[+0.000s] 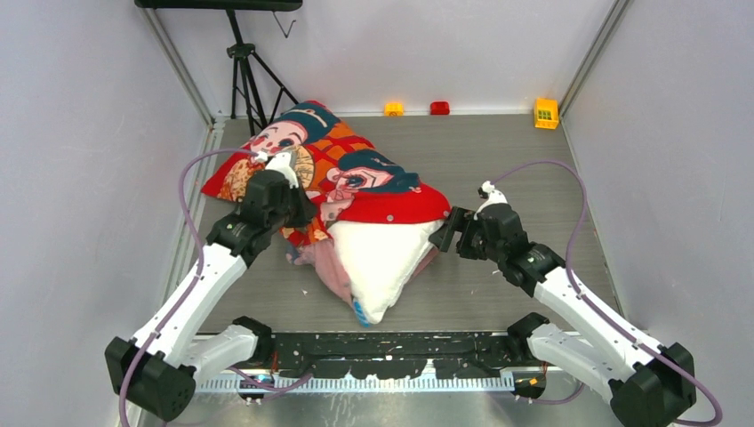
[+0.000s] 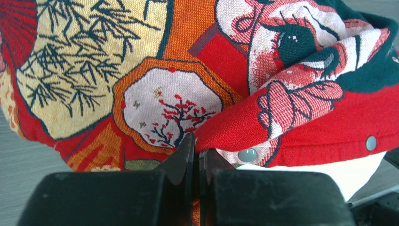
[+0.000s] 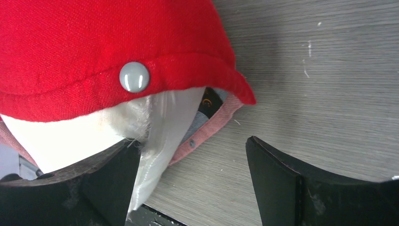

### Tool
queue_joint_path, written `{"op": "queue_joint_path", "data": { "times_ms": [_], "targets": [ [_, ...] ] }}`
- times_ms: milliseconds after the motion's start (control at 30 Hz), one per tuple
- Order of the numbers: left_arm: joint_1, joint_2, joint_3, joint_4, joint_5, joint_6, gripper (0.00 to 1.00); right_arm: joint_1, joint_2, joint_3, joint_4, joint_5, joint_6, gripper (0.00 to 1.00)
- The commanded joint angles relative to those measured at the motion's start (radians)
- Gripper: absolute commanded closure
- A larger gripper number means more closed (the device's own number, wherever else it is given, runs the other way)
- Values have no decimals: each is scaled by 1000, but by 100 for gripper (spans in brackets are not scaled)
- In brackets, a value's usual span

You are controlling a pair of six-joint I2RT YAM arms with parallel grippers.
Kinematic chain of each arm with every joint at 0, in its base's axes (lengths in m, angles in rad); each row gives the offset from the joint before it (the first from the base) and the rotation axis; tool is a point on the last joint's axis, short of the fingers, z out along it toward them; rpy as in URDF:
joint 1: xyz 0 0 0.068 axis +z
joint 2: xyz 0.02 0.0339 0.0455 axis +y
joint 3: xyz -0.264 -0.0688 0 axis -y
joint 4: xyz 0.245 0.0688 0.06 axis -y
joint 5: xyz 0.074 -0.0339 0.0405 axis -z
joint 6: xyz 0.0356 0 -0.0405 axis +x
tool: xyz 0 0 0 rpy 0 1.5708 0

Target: Remove the pillowcase from the pillow

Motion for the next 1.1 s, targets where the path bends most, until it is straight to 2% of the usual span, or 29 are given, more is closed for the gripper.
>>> {"op": "queue_joint_path", "data": {
  "times_ms": [0, 33, 100, 167, 233, 333, 467, 533, 667, 800, 933, 1067],
  "targets": [
    [17, -78, -1, 16, -46, 42, 71, -4, 32, 43, 82, -35, -36, 14],
    [17, -93, 7, 18, -15, 57, 59, -3, 36, 39, 86, -37, -36, 14],
    [17, -111, 28, 19, 60, 77, 43, -3, 38, 31, 92, -38, -37, 15],
    [16, -117, 54, 19, 99, 82, 31, -4, 35, 25, 91, -22, -46, 15],
    [16, -106, 87, 7, 115, 76, 25, -3, 23, 28, 66, 22, -66, 15],
    [-29, -50, 161, -31, 119, 123, 21, -4, -3, 29, 22, 163, -72, 16],
    [-370, 97, 295, -93, -253, 276, 15, -4, -45, 5, 25, 241, -63, 14],
    [-460, 171, 360, -101, -317, 331, 13, -4, -46, 4, 25, 206, -52, 14],
    [-481, 306, 477, -120, -236, 372, 13, -5, -55, -9, 40, 126, 4, 14],
    [-481, 412, 563, -126, -164, 405, 12, -4, -99, -76, 141, 67, 80, 15],
    [-481, 515, 650, -172, -130, 400, 13, -5, -90, -104, 217, 113, 137, 15],
    [-482, 553, 708, -223, -98, 360, 23, -7, -43, -66, 218, 211, 170, 15]
  ]
}}
